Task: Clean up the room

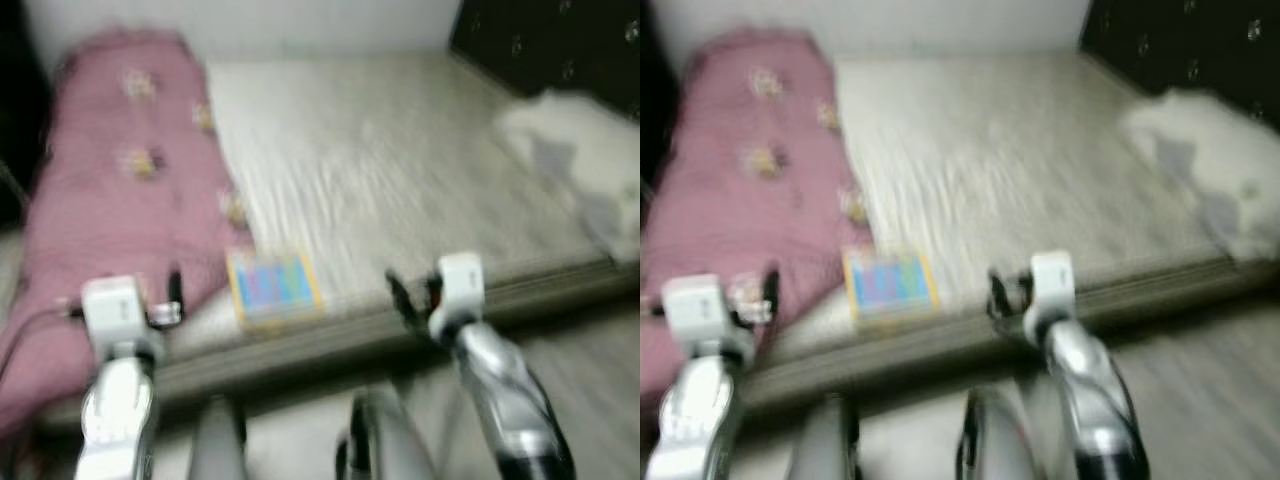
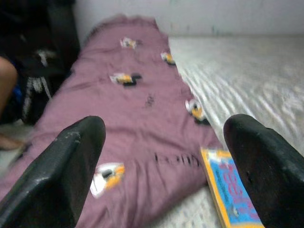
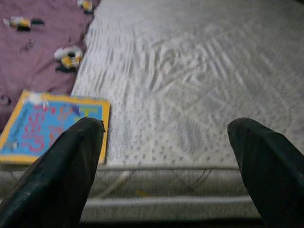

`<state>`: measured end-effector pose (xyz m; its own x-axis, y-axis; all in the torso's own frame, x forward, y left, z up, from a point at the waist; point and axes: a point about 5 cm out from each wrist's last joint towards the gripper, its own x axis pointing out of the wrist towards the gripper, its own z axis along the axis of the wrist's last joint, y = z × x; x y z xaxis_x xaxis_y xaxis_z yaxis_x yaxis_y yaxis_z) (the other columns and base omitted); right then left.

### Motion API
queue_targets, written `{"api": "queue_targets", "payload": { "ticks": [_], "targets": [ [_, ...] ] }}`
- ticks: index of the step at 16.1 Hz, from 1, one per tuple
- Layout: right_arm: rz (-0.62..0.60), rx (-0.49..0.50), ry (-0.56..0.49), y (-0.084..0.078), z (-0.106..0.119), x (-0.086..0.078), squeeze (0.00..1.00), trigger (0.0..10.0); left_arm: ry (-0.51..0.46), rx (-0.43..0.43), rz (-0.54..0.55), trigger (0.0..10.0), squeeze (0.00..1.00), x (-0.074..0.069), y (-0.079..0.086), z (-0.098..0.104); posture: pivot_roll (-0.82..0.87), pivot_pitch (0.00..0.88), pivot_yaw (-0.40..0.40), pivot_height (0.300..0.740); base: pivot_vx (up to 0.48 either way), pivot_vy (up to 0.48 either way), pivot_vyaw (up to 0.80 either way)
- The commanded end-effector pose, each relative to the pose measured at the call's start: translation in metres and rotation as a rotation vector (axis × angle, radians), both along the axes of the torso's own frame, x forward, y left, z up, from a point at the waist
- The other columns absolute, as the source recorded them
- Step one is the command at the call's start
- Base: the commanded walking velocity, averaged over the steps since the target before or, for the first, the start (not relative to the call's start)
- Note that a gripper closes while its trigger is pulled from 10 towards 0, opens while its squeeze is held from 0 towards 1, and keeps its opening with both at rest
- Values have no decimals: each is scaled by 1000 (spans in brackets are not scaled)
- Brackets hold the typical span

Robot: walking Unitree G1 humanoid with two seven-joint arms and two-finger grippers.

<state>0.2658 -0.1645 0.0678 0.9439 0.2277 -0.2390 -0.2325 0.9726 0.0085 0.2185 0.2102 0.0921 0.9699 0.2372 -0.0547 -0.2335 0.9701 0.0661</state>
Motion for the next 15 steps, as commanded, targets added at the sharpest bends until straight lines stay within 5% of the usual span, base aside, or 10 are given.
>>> {"api": "queue_targets", "payload": {
  "ticks": [1,15],
  "targets": [
    [7,3,-51,0,13,7,0,10000,-21,-7,-1,10000,0,2,-2,4,-11,25,-36,643,0,0,0],
    [32,-11,-51,2,14,8,0,10000,-31,-29,-25,10000,0,3,-5,4,-13,31,-42,643,234,0,0]
  ]
}}
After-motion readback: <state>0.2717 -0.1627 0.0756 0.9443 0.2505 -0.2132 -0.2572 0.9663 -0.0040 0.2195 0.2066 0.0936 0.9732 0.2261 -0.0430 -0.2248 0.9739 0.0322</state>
